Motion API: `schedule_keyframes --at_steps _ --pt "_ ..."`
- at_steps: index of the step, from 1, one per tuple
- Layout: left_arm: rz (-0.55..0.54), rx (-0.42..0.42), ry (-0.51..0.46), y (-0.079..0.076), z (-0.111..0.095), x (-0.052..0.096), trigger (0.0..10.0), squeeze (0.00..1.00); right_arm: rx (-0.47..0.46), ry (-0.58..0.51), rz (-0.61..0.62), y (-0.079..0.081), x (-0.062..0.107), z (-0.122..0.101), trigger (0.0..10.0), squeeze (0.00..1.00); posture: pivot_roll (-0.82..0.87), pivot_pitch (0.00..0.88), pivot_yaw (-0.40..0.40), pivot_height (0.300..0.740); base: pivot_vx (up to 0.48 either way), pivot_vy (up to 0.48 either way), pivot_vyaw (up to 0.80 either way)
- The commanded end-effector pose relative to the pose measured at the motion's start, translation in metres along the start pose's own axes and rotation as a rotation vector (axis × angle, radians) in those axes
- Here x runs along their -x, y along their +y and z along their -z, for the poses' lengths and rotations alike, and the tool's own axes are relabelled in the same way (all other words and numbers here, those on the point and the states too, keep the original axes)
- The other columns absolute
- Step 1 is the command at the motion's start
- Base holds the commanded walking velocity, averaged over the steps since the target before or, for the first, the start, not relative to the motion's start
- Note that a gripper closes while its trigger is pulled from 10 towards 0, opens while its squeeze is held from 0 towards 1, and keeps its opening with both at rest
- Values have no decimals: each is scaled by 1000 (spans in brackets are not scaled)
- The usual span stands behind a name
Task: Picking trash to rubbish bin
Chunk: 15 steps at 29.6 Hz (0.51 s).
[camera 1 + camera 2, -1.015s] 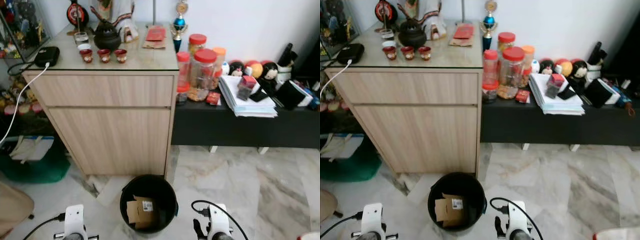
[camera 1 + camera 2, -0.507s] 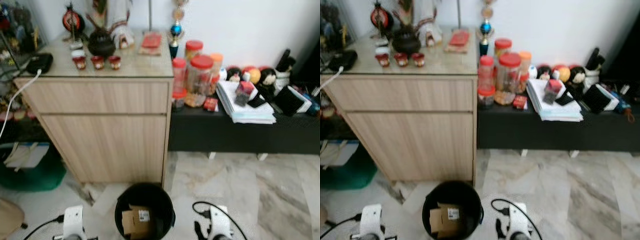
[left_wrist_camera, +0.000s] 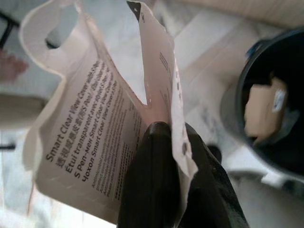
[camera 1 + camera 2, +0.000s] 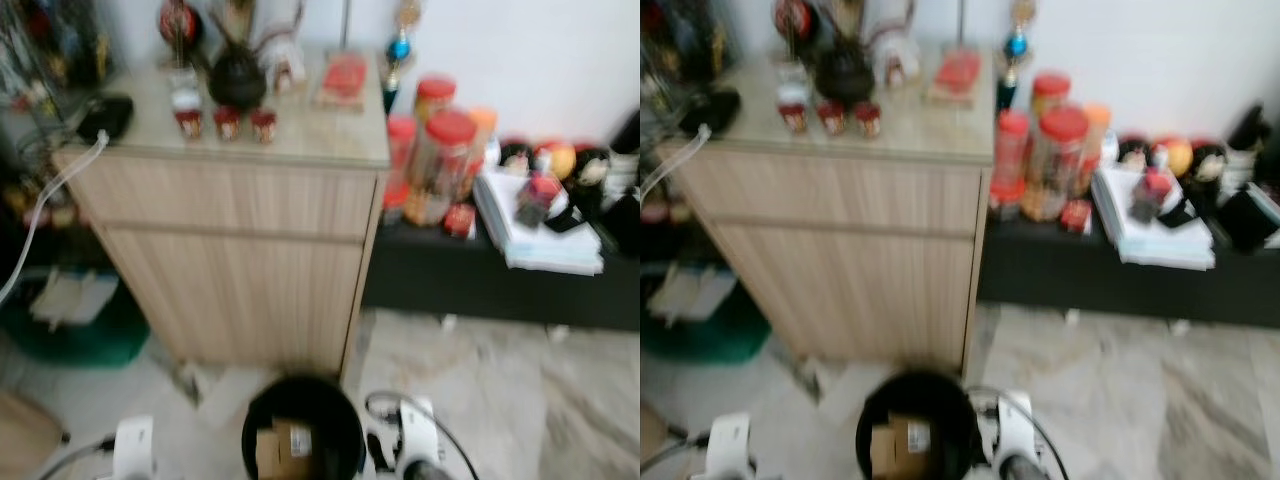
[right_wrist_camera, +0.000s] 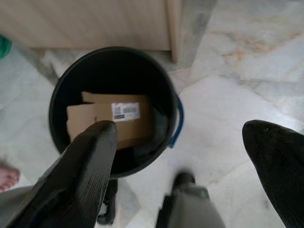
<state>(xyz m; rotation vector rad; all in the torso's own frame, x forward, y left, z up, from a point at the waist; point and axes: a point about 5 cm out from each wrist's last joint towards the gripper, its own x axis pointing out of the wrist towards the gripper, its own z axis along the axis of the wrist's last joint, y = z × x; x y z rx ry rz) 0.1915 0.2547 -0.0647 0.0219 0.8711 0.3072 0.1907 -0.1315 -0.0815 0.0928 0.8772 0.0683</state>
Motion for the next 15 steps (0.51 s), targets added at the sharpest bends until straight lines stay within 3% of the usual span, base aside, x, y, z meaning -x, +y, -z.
schedule_keyframes --at_steps 1,6,11,12,13,15 --pt "8 8 7 -4 3 1 10000 0 -7 11 29 -10 2 4 10000 0 82 58 -14 740 300 0 0" --pt "5 9 -12 -4 -1 0 10000 0 -9 13 25 -11 2 4 10000 0 82 57 -17 740 295 0 0" --pt "51 -10 -25 -11 -11 -2 10000 0 5 -8 7 -7 0 -3 10000 0 79 57 -19 740 0 0 0" --pt "92 -86 -24 -17 -14 -2 10000 0 13 -21 -2 -6 -1 -7 10000 0 79 57 -20 740 0 0 0" --pt "155 -193 -38 -27 -19 -3 10000 227 19 -42 -15 -5 -2 -15 10000 0 79 55 -20 740 0 0 0" --pt "222 -244 -68 -38 -28 -3 10000 298 26 -71 -33 -2 -4 -25 10000 0 79 55 -20 740 0 0 0"
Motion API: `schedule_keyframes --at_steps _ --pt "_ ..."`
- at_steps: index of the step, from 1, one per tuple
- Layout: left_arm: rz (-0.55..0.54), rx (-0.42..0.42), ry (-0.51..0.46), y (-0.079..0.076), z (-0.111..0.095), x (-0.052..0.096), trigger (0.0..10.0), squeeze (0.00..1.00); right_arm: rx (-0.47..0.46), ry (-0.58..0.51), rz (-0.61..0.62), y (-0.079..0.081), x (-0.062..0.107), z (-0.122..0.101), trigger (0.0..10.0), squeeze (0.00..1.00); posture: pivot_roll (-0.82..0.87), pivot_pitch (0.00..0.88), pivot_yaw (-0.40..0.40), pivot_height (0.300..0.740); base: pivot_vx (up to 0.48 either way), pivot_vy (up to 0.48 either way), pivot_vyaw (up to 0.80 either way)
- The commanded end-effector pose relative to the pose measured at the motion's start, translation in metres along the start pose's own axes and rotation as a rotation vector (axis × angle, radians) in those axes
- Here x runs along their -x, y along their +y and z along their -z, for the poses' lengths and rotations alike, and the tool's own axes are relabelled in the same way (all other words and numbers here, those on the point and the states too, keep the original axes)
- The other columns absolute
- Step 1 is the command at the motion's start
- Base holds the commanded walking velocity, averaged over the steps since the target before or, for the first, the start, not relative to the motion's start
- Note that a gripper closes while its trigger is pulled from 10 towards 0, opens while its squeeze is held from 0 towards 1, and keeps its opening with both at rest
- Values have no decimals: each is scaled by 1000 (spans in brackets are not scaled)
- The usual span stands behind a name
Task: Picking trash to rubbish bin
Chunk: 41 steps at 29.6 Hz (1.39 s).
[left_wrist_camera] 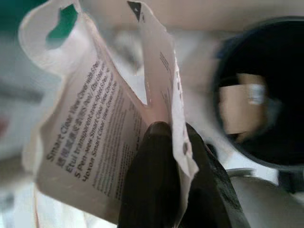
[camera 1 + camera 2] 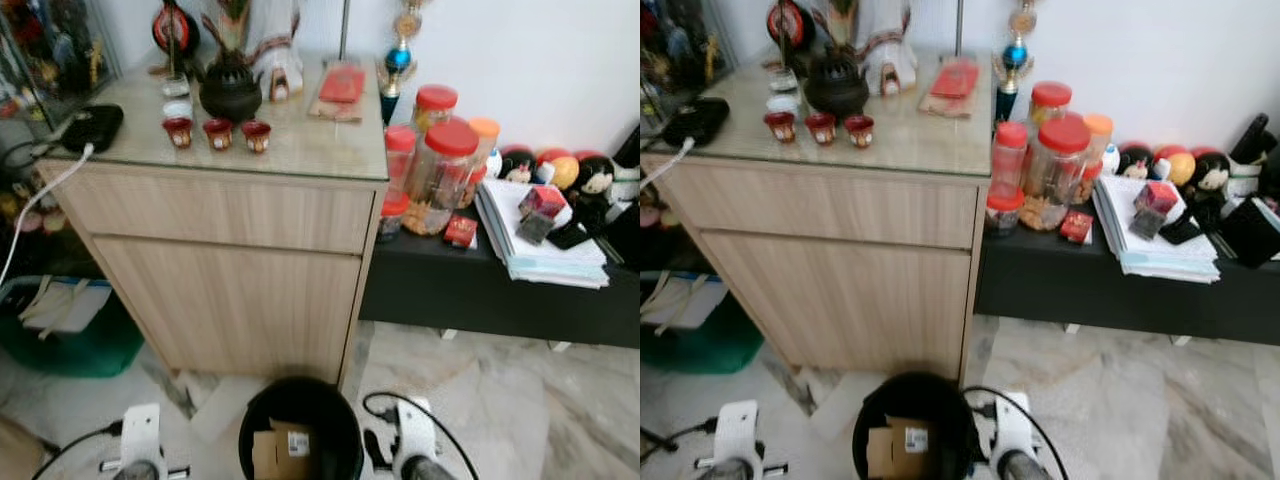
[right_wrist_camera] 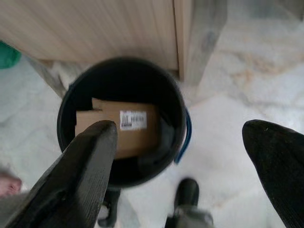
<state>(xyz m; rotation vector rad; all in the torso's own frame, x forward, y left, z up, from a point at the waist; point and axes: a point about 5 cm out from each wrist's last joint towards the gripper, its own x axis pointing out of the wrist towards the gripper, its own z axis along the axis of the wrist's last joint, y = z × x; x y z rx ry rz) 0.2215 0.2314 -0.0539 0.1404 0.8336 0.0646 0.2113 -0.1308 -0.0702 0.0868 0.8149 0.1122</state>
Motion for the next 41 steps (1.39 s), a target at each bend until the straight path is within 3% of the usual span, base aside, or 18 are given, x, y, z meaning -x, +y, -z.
schedule_keyframes --at_steps 1,2,3,5,10,17,21,27,33,38,39,40,41 --pt "67 -59 -23 -13 -10 -2 10000 271 9 -38 -9 -2 -1 -10 10000 0 65 57 -21 740 0 0 0" --pt "67 -59 -23 -13 -10 -2 10000 271 9 -38 -9 -2 -1 -10 10000 0 65 57 -21 740 0 0 0" --pt "58 -64 -45 -14 -15 -3 10000 0 8 -51 -13 -2 -2 -15 10000 0 61 56 -23 740 0 0 0" --pt "64 -54 -112 -19 -36 -6 10000 0 16 -87 -43 1 -5 -29 10000 0 54 60 -31 740 0 0 0" --pt "119 -49 -193 -32 -64 -8 10000 0 51 -139 -117 12 -8 -49 10000 0 47 72 -42 740 0 0 0" --pt "176 -11 -238 -44 -82 -8 10000 0 58 -175 -194 23 -10 -62 10000 0 34 80 -44 740 0 0 0" --pt "316 16 -271 -79 -99 -5 10000 0 88 -251 -327 39 -9 -84 10000 0 -1 90 -55 740 0 0 0" --pt "425 39 -292 -101 -109 -1 10000 0 103 -285 -360 39 -8 -92 10000 0 -16 95 -61 740 0 0 0" --pt "507 21 -261 -118 -105 1 10000 0 118 -299 -366 38 -8 -95 10000 0 -20 100 -65 740 0 0 0" --pt "530 49 -235 -123 -98 2 10000 20 112 -306 -360 37 -8 -97 10000 0 -18 101 -64 740 0 0 0" --pt "538 44 -230 -124 -97 2 10000 388 112 -306 -362 38 -8 -97 10000 0 -17 101 -65 740 0 0 0" --pt "542 40 -228 -125 -96 2 10000 1000 114 -306 -363 38 -8 -97 10000 0 -16 102 -64 740 0 0 0" --pt "542 40 -228 -125 -96 2 10000 1000 114 -306 -363 38 -8 -97 10000 0 -16 102 -64 740 0 0 0"
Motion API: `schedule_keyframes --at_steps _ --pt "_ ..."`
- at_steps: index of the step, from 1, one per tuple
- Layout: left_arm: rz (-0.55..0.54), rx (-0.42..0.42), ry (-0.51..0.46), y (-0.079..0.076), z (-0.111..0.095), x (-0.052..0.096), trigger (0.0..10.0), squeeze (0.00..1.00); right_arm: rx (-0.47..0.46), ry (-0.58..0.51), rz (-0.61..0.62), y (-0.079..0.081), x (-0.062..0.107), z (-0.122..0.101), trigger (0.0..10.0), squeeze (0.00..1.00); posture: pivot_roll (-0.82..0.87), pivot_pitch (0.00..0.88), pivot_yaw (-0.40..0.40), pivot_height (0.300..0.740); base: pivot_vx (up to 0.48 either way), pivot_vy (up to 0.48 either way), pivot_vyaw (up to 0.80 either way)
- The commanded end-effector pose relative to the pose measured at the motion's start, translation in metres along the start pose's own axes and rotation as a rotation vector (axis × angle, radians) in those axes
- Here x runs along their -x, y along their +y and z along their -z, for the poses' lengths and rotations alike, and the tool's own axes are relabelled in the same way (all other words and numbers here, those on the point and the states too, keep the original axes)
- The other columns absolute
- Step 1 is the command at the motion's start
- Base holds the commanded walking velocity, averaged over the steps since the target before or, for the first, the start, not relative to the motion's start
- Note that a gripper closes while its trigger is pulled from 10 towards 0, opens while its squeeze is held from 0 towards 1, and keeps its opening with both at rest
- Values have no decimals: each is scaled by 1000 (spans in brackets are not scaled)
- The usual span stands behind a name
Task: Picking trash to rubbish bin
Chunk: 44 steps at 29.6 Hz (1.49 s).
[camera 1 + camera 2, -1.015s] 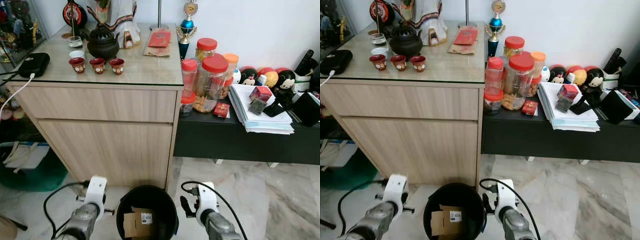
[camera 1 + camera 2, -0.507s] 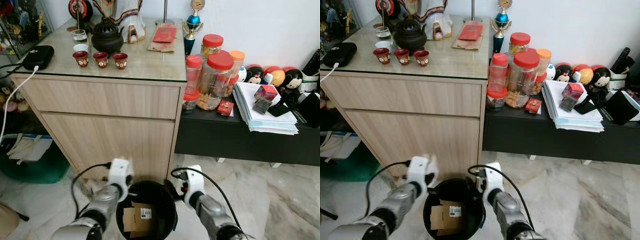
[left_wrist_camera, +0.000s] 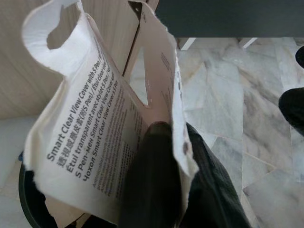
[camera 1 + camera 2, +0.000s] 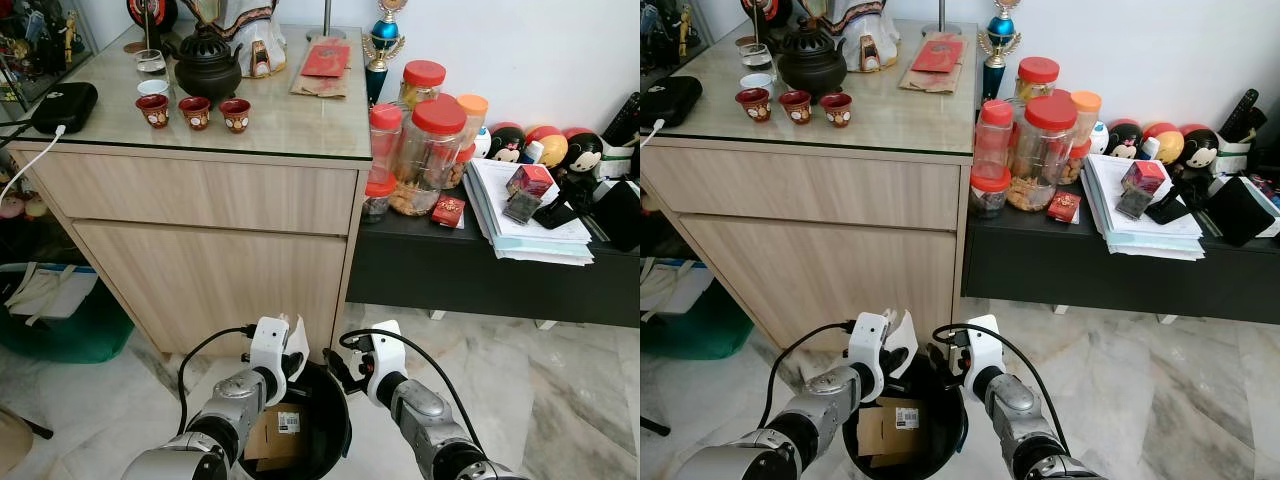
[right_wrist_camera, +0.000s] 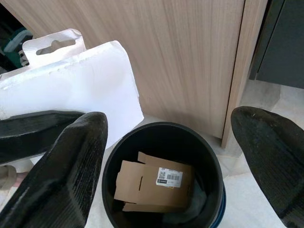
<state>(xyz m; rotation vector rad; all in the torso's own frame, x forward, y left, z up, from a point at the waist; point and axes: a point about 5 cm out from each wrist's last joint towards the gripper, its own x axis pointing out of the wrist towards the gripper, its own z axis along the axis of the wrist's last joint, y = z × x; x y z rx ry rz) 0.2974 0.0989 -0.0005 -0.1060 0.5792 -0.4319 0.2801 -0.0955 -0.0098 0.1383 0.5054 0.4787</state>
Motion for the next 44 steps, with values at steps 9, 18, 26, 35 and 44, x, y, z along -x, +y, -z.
schedule_keyframes --at_steps 9,18,26,35,44 --pt "20 27 32 -1 5 0 10000 1000 7 -25 -7 0 -1 -6 10000 0 -13 99 -59 740 0 0 0" --pt "19 31 31 1 4 1 10000 1000 5 -15 -4 0 0 -2 10000 0 -9 95 -54 740 0 0 0" --pt "-53 -13 24 17 2 6 10000 0 -9 15 36 -4 3 7 10000 0 0 94 -52 740 0 0 0" --pt "-440 -105 101 88 32 49 10000 0 -66 158 190 -20 25 47 10000 0 37 85 -46 740 0 0 0" --pt "-703 29 208 121 95 106 10000 0 -124 323 285 -22 52 95 10000 0 57 61 -34 740 0 0 0"
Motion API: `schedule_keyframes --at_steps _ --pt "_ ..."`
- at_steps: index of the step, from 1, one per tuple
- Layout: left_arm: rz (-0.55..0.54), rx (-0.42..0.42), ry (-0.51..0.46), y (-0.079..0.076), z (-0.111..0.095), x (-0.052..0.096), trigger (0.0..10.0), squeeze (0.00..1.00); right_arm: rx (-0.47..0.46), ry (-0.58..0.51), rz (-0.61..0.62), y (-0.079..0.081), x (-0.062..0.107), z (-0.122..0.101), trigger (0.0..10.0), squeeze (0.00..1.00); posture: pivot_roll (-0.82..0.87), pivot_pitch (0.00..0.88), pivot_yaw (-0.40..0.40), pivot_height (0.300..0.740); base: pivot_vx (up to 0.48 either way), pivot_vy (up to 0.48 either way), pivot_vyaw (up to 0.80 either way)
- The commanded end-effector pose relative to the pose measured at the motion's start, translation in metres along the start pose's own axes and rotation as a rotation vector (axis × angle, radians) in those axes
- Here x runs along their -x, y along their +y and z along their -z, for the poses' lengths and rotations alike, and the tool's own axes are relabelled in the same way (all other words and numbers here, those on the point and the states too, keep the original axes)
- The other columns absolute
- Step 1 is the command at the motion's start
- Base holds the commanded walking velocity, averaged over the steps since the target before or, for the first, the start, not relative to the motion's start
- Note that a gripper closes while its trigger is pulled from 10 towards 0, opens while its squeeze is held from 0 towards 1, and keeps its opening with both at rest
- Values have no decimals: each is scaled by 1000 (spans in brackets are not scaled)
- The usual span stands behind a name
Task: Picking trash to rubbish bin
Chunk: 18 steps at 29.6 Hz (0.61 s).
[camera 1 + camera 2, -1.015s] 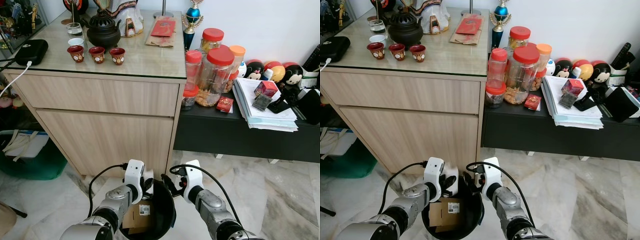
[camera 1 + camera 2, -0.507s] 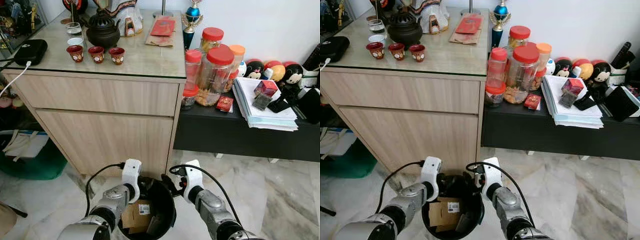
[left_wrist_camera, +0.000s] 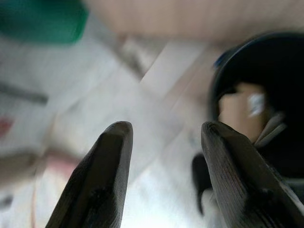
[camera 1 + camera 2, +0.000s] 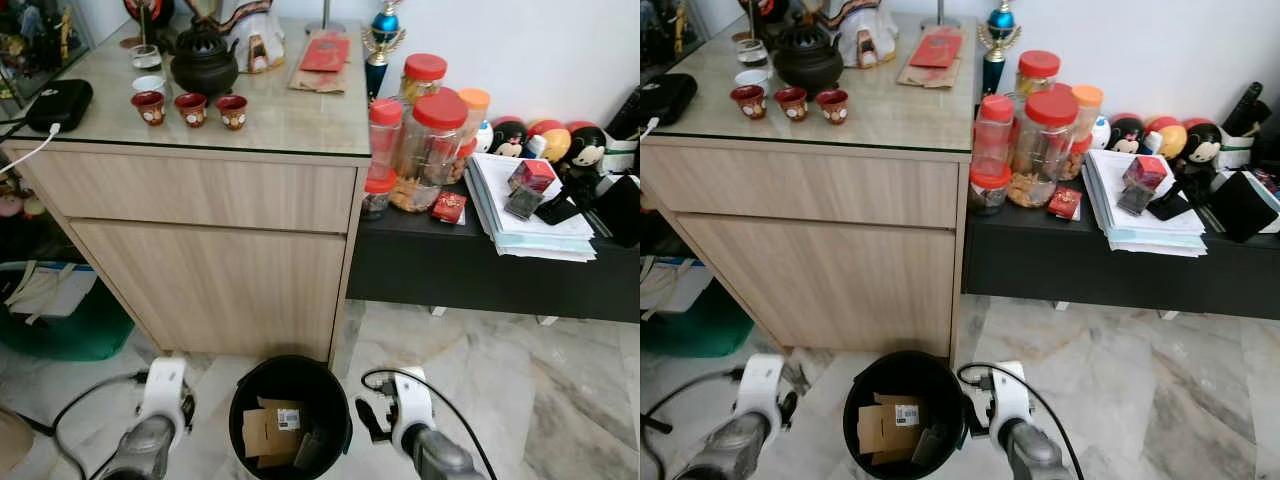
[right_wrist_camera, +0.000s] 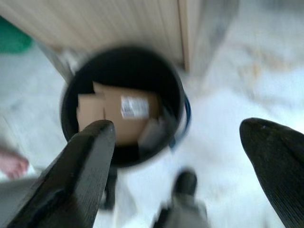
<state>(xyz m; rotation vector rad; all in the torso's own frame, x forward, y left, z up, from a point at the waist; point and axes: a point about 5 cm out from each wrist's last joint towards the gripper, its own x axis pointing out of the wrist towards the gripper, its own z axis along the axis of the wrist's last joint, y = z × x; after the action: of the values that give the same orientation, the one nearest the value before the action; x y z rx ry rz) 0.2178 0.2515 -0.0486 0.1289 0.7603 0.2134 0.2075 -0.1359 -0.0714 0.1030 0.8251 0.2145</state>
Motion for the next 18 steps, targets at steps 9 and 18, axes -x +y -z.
schedule_keyframes --at_steps 9,18 --pt "-67 60 156 0 51 15 10000 0 -34 128 98 -10 12 39 10000 0 57 33 -26 740 0 0 0" --pt "-64 67 119 1 38 11 10000 0 -65 78 107 -9 9 27 10000 0 53 15 -19 740 0 0 0"
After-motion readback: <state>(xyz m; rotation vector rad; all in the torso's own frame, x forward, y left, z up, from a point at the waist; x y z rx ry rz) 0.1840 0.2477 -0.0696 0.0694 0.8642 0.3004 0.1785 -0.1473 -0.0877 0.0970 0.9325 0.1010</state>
